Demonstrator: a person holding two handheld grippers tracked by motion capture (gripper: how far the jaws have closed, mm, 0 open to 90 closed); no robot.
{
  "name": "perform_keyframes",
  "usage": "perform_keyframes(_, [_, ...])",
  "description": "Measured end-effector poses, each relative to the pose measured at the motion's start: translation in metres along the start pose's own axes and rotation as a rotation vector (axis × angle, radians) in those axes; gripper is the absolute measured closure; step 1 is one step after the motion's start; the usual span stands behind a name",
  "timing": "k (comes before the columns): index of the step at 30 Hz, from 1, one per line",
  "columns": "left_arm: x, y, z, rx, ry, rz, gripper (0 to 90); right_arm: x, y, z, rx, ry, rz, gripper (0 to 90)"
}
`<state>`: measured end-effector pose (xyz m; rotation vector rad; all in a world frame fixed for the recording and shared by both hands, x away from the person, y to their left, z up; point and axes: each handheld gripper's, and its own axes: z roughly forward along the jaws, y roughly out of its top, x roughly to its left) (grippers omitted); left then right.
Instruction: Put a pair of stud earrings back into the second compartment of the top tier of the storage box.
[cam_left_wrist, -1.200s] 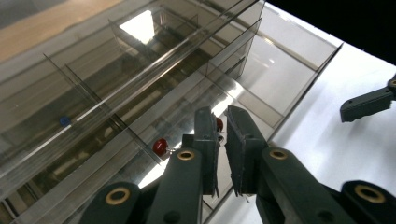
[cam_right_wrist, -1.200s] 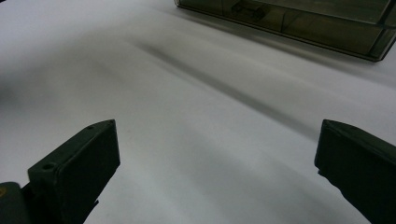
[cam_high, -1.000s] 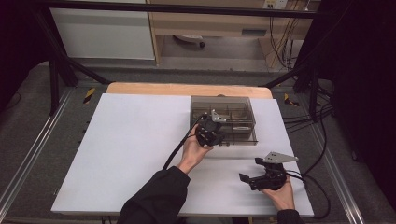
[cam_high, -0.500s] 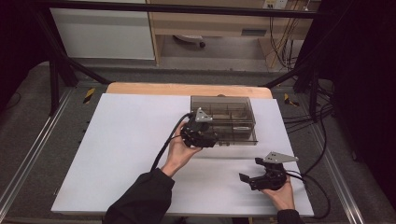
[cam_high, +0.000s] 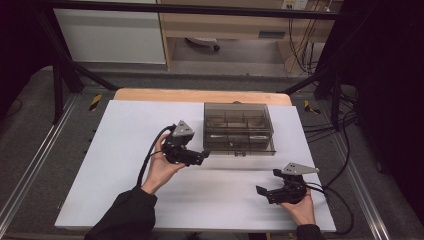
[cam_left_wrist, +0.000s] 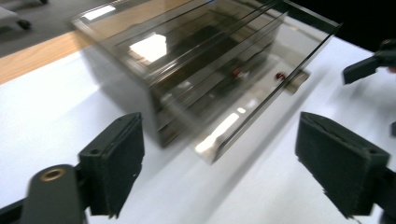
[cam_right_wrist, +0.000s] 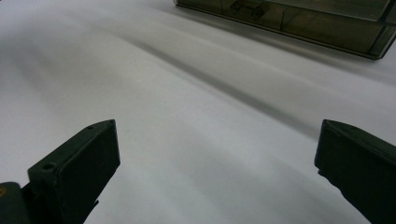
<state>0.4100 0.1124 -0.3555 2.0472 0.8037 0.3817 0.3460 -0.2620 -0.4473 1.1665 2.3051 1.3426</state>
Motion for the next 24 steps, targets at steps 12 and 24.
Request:
perform_keyframes(12, [0.034,-0.065,-0.036,0.011,0.067,-0.059,6.2,0.0,0.0,0.0,0.001,-0.002,0.002,0.6])
perform_keyframes(24, [0.051,-0.115,-0.057,0.024,0.113,-0.086,6.2,0.0,0.0,0.001,0.002,-0.006,0.003,0.6])
